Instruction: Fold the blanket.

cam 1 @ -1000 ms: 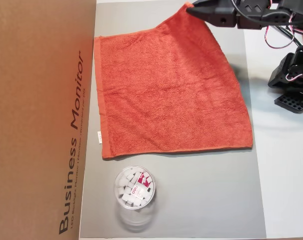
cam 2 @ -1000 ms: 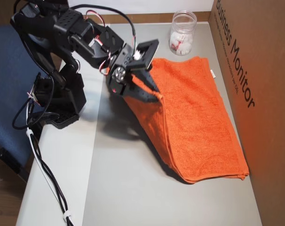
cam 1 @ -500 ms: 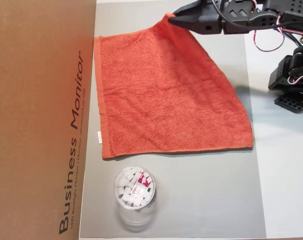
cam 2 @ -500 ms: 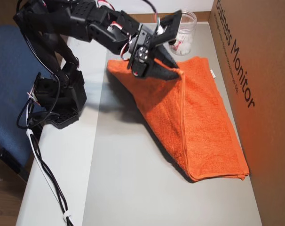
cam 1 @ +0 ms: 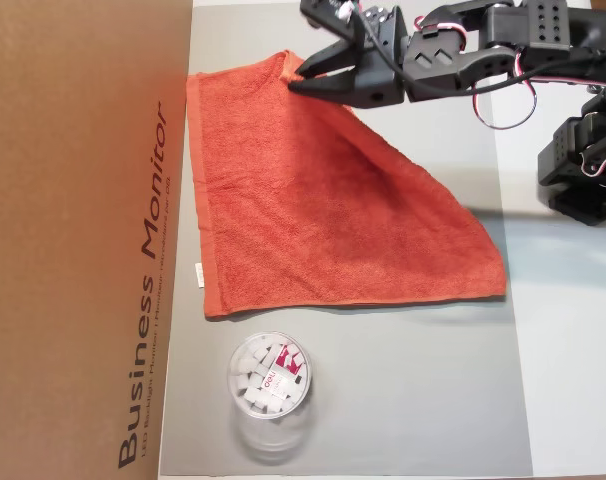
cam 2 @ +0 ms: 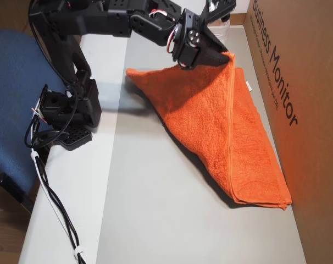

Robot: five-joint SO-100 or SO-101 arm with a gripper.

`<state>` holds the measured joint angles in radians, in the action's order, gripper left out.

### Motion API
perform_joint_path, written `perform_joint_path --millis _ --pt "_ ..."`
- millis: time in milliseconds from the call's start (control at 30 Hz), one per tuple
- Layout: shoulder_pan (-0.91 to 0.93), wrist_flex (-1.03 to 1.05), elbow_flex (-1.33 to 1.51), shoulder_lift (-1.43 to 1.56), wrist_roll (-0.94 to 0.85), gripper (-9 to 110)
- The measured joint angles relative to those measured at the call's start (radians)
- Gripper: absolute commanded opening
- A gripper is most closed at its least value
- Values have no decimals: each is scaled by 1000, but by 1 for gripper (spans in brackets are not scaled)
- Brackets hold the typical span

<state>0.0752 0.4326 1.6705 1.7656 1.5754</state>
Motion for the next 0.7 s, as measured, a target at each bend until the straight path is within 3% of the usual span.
perform_joint_path --millis 700 --pt "-255 -12 -345 -362 -222 0"
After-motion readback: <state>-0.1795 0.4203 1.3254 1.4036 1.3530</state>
